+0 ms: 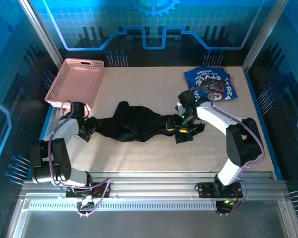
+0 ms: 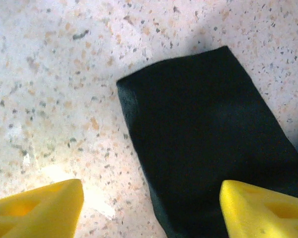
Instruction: Fold and stack the t-shirts
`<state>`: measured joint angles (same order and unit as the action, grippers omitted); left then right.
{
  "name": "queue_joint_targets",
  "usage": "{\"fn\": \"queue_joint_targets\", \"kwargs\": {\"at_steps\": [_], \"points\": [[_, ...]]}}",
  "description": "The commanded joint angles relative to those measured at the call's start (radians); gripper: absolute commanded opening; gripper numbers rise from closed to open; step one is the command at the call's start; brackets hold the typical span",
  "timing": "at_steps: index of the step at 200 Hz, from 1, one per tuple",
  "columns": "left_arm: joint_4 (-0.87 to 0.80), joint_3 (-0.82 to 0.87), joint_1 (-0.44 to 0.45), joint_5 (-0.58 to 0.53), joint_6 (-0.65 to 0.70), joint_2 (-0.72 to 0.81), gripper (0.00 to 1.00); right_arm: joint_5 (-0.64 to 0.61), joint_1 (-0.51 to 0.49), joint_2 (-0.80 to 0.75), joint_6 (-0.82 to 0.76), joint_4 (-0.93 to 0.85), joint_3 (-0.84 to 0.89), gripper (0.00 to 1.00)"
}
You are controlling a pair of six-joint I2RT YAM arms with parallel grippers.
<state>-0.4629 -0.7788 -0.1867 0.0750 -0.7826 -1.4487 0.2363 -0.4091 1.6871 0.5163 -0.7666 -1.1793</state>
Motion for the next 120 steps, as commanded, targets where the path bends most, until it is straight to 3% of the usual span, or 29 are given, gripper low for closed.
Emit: {"fn": "queue_joint_targets", "kwargs": {"at_steps": [1, 55, 97, 120], "points": [[0.117, 0.013, -0.009, 0.020, -0.012, -0.041, 0.67, -0.020, 0.016, -0.047, -0.007, -0.017, 0.012, 0.68], [0.207, 0.014, -0.009, 0.027, -0.040, -0.143, 0.42, -0.029, 0.063, -0.109, -0.007, -0.014, 0.072, 0.69], [0.224, 0.026, -0.008, 0.047, -0.027, -0.144, 0.00, -0.011, 0.088, -0.154, 0.007, -0.013, 0.051, 0.69], [0.232, 0.060, -0.007, 0.074, -0.019, -0.094, 0.00, -0.008, 0.087, -0.144, 0.021, 0.018, 0.036, 0.69]]}}
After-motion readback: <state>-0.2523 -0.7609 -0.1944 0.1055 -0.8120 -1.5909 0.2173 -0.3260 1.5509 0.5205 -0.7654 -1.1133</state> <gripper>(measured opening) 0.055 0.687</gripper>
